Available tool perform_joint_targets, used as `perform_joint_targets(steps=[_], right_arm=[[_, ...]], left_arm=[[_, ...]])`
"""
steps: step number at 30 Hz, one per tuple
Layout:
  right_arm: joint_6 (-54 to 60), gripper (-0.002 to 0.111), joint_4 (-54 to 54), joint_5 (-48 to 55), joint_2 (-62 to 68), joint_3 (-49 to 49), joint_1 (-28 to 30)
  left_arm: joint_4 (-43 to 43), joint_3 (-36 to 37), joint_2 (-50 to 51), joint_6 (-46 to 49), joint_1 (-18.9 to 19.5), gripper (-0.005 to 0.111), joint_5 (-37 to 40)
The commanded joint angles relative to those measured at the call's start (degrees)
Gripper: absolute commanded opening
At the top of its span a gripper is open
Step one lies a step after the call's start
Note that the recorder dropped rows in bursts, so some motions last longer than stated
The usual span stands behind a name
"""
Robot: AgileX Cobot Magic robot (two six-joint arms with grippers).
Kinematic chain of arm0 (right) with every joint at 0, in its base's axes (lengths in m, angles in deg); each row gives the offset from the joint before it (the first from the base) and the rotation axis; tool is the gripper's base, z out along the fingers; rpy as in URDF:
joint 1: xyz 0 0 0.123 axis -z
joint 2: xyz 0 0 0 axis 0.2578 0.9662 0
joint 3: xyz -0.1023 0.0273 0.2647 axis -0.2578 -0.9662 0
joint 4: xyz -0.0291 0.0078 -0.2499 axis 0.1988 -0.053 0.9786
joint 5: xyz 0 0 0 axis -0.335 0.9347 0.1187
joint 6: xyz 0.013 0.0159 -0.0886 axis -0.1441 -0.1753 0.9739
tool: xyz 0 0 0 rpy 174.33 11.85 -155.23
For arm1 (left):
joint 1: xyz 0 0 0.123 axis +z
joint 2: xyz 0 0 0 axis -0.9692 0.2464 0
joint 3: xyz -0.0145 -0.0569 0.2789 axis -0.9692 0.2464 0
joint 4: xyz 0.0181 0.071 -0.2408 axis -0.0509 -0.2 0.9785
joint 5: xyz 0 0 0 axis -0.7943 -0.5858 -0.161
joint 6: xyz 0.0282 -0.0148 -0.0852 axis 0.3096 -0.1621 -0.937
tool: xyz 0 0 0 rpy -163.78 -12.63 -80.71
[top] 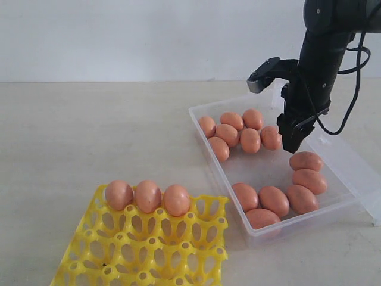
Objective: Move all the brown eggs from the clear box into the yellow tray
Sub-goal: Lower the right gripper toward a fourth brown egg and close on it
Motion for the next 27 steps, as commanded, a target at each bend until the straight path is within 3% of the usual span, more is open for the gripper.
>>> perform_joint_targets(steps=[1, 27], right_arm=[[0.5, 0.056, 0.6, -0.3, 2.0, 0.2, 0.4], [-5.4, 0.056, 1.4, -0.1, 6.7, 0.2, 0.4]], left_arm=[[0.0, 0.2, -0.2, 0.2, 0.0, 0.004, -0.4], [0.0, 0.2, -0.2, 0.2, 0.0, 0.004, -0.4]])
